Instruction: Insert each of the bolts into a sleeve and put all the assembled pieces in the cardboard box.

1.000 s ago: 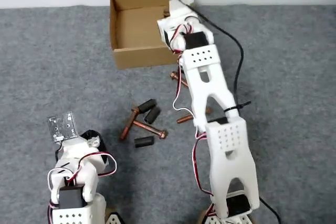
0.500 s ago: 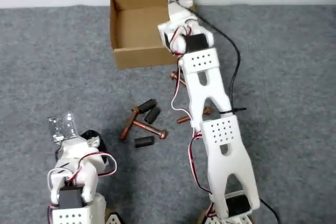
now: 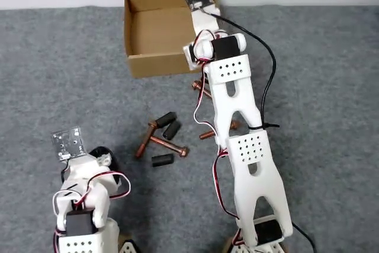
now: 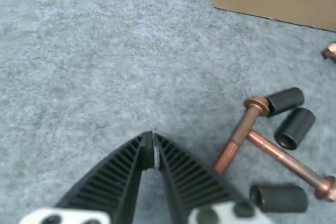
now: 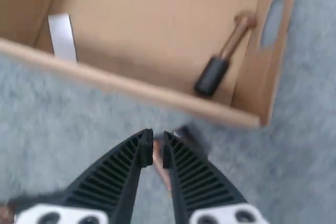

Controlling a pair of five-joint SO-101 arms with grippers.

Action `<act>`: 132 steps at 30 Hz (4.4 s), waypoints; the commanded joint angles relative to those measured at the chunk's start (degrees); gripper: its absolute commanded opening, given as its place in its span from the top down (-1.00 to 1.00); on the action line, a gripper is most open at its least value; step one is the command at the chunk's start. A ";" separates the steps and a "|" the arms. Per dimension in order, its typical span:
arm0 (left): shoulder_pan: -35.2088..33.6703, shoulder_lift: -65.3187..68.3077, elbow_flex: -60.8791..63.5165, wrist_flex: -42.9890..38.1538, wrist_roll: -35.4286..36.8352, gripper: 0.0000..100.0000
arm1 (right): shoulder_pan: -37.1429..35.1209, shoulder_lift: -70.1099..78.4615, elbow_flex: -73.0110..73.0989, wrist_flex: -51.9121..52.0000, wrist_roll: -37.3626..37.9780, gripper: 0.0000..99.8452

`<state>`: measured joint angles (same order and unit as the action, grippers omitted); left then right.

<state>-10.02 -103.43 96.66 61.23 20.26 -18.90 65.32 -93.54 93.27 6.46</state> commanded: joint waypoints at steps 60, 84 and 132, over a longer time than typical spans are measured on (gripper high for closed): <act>-1.58 -0.18 -0.22 -2.55 0.18 0.99 | 3.56 -6.29 20.84 9.89 7.82 0.98; -1.58 -0.18 -0.22 -2.55 0.18 0.99 | -4.18 -20.26 40.97 2.68 6.95 0.59; -1.58 -0.18 -0.22 -2.64 0.18 0.99 | 1.71 -17.54 40.62 -9.63 -3.52 0.68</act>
<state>-11.16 -103.43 96.66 60.26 20.26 -17.58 54.77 -51.43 82.11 0.57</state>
